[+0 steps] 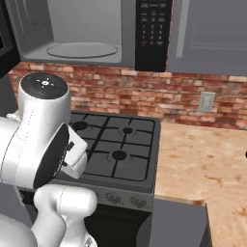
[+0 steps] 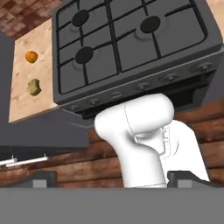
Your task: Place the sponge inside the microwave to prepare for sanitizing.
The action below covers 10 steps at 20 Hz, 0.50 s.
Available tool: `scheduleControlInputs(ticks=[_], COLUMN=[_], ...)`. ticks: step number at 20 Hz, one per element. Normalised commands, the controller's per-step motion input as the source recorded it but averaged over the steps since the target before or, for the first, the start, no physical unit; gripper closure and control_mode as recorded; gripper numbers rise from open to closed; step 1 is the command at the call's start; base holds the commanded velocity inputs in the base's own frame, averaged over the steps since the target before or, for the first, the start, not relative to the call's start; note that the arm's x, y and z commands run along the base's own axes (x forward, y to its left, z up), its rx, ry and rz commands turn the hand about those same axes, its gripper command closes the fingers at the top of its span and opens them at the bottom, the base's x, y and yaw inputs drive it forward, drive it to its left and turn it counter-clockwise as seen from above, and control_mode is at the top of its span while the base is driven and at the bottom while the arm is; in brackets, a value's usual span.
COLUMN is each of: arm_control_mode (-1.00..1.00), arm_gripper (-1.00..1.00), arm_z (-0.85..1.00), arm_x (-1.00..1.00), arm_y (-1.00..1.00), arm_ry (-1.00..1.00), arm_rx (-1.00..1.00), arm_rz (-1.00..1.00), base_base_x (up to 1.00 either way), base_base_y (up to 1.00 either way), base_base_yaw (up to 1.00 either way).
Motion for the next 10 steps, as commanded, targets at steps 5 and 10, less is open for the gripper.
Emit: scheduleControlInputs(ticks=[5, 10], arm_control_mode=[-1.00, -1.00], arm_gripper=[-1.00, -1.00], arm_z=[-0.26, -0.25], arm_x=[0.13, 0.23], arm_y=[0.21, 0.39], arm_ry=[-0.22, -0.20], arm_rx=[0.00, 0.00], arm_rz=[-0.04, 0.00], base_base_x=[0.00, 0.00], base_base_y=[0.00, 0.00], base_base_yaw=[0.00, 0.00])
